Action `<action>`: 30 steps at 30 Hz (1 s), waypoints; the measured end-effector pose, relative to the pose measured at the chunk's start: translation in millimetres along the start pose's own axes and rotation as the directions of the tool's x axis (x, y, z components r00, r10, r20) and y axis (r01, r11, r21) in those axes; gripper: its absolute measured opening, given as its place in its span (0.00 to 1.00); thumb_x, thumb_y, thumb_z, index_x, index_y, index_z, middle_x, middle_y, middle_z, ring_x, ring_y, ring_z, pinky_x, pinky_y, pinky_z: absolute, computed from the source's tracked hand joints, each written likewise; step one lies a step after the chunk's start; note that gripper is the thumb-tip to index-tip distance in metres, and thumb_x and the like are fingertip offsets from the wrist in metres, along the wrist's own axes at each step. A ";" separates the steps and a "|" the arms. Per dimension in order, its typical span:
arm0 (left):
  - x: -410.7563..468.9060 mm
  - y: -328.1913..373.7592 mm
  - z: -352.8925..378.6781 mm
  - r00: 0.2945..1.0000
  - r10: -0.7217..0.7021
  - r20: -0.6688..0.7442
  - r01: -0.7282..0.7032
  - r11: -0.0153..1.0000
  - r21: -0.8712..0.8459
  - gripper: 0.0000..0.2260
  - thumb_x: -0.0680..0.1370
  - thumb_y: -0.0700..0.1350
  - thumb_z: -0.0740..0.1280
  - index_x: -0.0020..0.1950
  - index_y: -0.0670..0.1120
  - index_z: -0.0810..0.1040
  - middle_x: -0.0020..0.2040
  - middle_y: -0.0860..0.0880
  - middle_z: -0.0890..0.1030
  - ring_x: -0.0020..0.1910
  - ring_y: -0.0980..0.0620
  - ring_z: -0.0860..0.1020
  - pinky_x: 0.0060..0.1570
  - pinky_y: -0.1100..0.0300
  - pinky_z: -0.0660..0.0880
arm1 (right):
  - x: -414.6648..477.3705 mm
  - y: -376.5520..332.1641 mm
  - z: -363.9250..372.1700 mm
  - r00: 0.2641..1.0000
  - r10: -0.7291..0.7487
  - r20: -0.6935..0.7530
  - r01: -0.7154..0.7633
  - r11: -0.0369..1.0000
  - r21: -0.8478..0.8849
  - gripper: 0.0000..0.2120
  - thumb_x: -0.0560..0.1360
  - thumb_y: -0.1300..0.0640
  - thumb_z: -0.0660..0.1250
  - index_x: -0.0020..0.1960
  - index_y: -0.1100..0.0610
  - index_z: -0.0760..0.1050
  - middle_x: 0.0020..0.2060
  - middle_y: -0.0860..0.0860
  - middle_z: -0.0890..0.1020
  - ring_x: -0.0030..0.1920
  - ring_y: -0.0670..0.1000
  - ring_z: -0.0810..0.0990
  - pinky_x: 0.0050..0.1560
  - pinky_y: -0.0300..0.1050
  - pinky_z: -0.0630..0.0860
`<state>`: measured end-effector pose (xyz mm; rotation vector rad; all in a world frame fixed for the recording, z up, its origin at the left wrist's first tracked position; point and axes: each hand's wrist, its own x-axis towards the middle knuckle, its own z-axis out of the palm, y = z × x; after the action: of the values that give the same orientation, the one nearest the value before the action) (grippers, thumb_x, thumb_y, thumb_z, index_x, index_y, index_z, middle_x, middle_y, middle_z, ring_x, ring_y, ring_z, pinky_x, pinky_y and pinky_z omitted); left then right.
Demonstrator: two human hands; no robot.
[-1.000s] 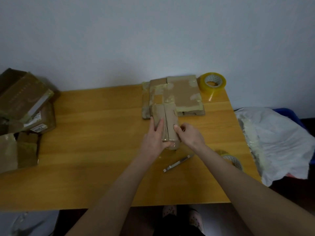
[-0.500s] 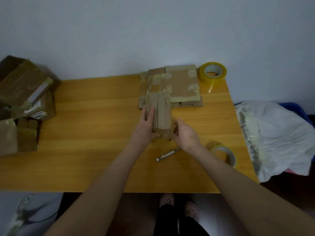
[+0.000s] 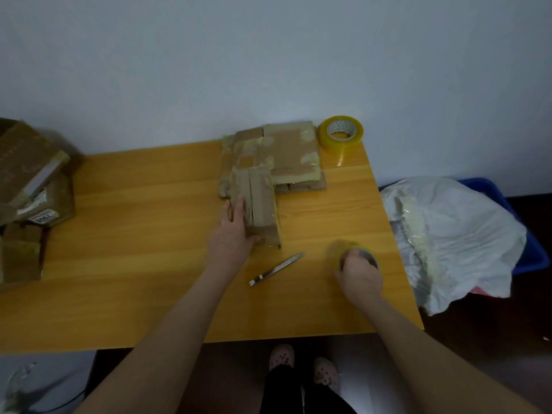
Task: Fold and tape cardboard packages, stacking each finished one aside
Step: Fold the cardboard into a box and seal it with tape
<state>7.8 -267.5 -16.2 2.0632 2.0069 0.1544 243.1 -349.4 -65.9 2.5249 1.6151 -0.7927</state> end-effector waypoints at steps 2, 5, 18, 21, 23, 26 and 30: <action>-1.3 3.5 -4.2 0.999 -0.025 0.048 0.026 1.000 -0.002 0.50 0.69 0.54 0.75 0.78 0.51 0.44 0.78 0.43 0.47 0.74 0.40 0.59 0.65 0.44 0.70 | -0.5 -0.9 -7.0 0.999 -0.016 -0.051 0.022 0.994 0.106 0.12 0.78 0.53 0.65 0.58 0.56 0.68 0.43 0.52 0.81 0.40 0.54 0.80 0.34 0.45 0.73; -10.8 14.5 -18.5 0.982 0.139 -0.129 -0.136 0.990 0.031 0.46 0.68 0.48 0.77 0.78 0.44 0.53 0.76 0.37 0.54 0.73 0.36 0.61 0.65 0.43 0.68 | -2.5 -11.5 -29.7 0.991 -0.063 -0.121 0.097 0.948 0.302 0.14 0.76 0.53 0.68 0.60 0.53 0.70 0.51 0.52 0.81 0.48 0.55 0.79 0.40 0.46 0.72; 9.1 70.0 -90.0 0.981 0.081 -0.175 -0.180 0.710 -0.681 0.04 0.74 0.40 0.72 0.42 0.48 0.83 0.38 0.51 0.82 0.41 0.52 0.80 0.46 0.55 0.79 | -20.0 -60.4 -144.7 0.830 -0.500 -0.247 0.537 0.595 0.598 0.15 0.74 0.60 0.71 0.60 0.53 0.80 0.52 0.46 0.82 0.54 0.44 0.78 0.53 0.39 0.73; 3.7 74.1 -91.5 0.989 -0.017 -0.147 -0.101 0.648 -0.755 0.05 0.75 0.41 0.71 0.39 0.47 0.81 0.36 0.47 0.82 0.38 0.49 0.81 0.39 0.58 0.80 | -27.1 -59.5 -156.3 0.792 -0.592 -0.149 0.519 0.525 0.674 0.08 0.74 0.56 0.71 0.53 0.51 0.81 0.43 0.44 0.83 0.45 0.42 0.80 0.45 0.37 0.74; 1.0 74.0 -92.6 0.993 -0.045 -0.112 -0.059 0.623 -0.780 0.05 0.76 0.40 0.70 0.40 0.44 0.80 0.36 0.46 0.80 0.36 0.51 0.80 0.34 0.62 0.78 | -32.9 -58.4 -159.0 0.763 -0.640 -0.088 0.529 0.541 0.654 0.02 0.74 0.56 0.71 0.43 0.51 0.80 0.34 0.45 0.79 0.37 0.43 0.76 0.39 0.38 0.70; -7.9 67.5 -93.2 0.994 -0.061 -0.096 -0.038 0.614 -0.788 0.06 0.77 0.38 0.68 0.39 0.42 0.78 0.34 0.47 0.77 0.33 0.53 0.77 0.30 0.66 0.76 | -37.2 -61.4 -160.2 0.765 -0.635 -0.108 0.568 0.586 0.578 0.11 0.74 0.54 0.71 0.34 0.50 0.74 0.29 0.45 0.73 0.32 0.44 0.70 0.36 0.42 0.64; -19.0 51.2 -96.5 0.986 -0.154 -0.058 0.041 0.574 -0.818 0.09 0.78 0.38 0.66 0.38 0.43 0.76 0.34 0.47 0.75 0.32 0.53 0.75 0.30 0.65 0.77 | -38.0 -62.7 -165.5 0.798 -0.571 -0.191 0.602 0.769 0.214 0.15 0.74 0.45 0.69 0.31 0.44 0.70 0.28 0.42 0.73 0.32 0.41 0.71 0.31 0.40 0.62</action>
<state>32.1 -276.4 91.6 1.3346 1.6025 1.0118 242.2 -303.0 109.1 2.2379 2.5673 -0.9726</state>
